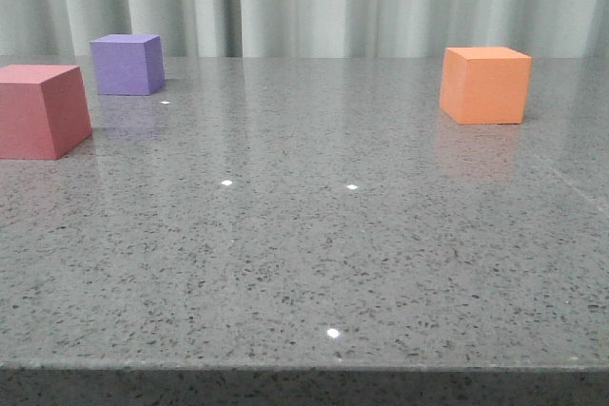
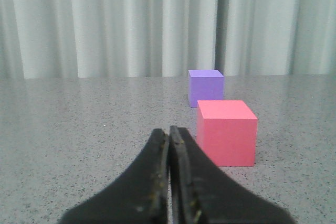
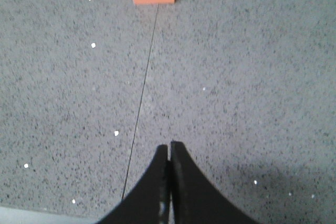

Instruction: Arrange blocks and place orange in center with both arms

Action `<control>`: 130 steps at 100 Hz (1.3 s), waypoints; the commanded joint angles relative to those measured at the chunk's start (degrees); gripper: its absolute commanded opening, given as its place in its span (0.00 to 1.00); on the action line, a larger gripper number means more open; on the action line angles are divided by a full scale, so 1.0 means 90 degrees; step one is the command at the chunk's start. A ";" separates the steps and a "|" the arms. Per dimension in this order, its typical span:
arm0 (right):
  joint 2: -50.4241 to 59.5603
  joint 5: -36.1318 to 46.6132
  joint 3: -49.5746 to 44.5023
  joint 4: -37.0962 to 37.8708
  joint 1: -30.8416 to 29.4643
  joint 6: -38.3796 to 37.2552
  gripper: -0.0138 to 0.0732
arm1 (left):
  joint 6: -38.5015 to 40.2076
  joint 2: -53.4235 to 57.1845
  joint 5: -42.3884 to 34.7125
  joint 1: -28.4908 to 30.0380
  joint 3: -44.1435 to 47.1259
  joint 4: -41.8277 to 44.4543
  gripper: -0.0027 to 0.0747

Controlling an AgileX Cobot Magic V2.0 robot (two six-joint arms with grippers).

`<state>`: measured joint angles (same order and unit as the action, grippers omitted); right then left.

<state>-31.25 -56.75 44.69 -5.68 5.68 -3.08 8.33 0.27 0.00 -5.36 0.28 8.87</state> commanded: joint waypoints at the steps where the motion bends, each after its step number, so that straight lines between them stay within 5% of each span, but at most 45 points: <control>1: -0.0107 0.0237 0.0223 -0.0062 -0.0038 0.0026 0.25 | 0.0008 0.0188 -0.0510 0.0013 0.0284 -0.0004 0.01; 23: -0.0107 0.0277 0.0223 -0.0033 -0.0038 0.0026 0.93 | 0.0008 0.0188 -0.0510 0.0013 0.0284 -0.0004 0.01; 55: -0.0402 0.0469 0.0352 -0.0024 -0.0038 0.0026 0.89 | 0.0008 0.0188 -0.0510 0.0013 0.0284 -0.0004 0.01; 130: -0.5406 0.1155 0.3741 -0.0086 0.0090 -0.0039 0.89 | 0.0008 0.0188 -0.0510 0.0013 0.0284 -0.0004 0.01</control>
<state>-78.27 -50.54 73.68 -6.03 6.53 -3.41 8.33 0.27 0.00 -5.36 0.28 8.87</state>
